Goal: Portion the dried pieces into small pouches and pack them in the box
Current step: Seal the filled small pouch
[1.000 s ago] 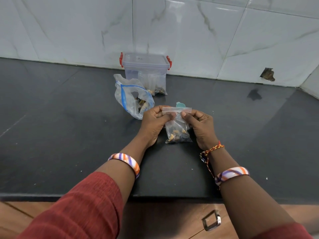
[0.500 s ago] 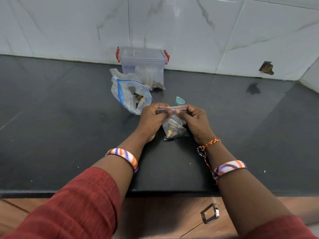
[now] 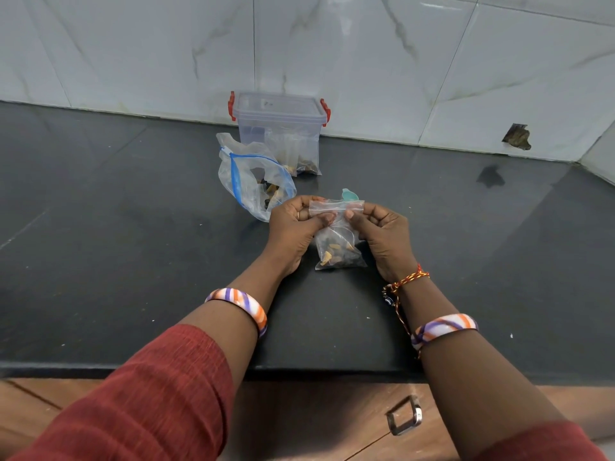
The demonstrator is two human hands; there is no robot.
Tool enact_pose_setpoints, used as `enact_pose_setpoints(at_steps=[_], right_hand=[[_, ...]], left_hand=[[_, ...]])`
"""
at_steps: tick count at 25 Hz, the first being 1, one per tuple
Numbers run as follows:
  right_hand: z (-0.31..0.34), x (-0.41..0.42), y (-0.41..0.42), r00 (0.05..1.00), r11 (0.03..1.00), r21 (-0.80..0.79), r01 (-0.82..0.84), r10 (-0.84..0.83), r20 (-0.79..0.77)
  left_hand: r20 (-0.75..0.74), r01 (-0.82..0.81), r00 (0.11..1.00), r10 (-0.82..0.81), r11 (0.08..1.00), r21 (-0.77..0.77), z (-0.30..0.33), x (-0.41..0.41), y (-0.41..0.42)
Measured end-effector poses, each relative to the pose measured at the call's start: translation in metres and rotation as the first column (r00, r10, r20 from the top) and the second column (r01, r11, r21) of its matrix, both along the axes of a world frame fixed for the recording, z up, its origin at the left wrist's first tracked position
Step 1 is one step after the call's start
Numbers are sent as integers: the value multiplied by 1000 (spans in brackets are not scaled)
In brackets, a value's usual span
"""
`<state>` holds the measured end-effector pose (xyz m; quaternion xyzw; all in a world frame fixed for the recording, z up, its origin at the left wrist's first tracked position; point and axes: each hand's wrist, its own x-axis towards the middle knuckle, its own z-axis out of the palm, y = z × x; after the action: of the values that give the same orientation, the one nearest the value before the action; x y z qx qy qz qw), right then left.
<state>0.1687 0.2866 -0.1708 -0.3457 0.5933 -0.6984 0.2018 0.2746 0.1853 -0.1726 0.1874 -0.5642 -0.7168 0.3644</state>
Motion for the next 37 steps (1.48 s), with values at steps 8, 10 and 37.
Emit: enact_pose_setpoints(at_steps=[8,10,37], right_hand=[[0,0,1,1000,1000,-4,4,-4,-1],[1,0,1,1000,1000,-10,6,-6,-2],[2,1,1,996,998,61,-4,9,-90]], left_hand=[[9,93,996,-93,996,20,2,-2,0],[17,88,996,-89,996,30,3,-2,0],[65,67,996,-67,998,-3,1,-1,-3]])
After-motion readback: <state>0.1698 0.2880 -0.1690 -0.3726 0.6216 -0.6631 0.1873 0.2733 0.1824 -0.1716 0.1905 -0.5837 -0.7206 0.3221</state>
